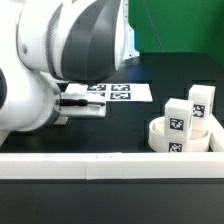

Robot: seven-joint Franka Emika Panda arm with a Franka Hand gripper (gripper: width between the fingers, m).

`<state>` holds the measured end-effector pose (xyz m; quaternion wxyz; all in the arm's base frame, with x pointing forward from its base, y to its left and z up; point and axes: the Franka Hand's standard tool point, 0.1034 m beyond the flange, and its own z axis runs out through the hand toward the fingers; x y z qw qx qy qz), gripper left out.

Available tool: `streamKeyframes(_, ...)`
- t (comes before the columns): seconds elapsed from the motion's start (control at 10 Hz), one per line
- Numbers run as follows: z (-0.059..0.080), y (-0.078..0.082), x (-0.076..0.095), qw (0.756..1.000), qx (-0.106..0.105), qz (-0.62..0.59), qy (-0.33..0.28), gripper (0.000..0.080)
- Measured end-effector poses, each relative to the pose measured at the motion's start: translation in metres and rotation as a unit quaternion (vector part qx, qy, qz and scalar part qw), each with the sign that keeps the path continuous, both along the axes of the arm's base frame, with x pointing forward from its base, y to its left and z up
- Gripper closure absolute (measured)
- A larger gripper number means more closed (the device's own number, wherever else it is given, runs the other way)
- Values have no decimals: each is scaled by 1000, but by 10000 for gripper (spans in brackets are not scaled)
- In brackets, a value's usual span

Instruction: Assemble stool

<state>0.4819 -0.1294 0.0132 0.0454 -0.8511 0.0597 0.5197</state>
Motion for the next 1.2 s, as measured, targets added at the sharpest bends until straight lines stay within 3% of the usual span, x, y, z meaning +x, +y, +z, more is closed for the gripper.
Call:
streamKeyframes(0.2,-1,-3,2,1000,-3,1,-5,400)
streamKeyframes(0.3,-1,-3,2,1000,-3,1,-5,400)
streamKeyframes(0.4,-1,-3,2,1000,-3,1,-5,465)
streamKeyframes(0.8,4,8,7,1000,0,7,-11,465)
streamKeyframes(0.9,11,18,13,1000,-2,11,-17,465)
streamKeyframes(1.2,51,69,30,999,-47,-13,-23,464)
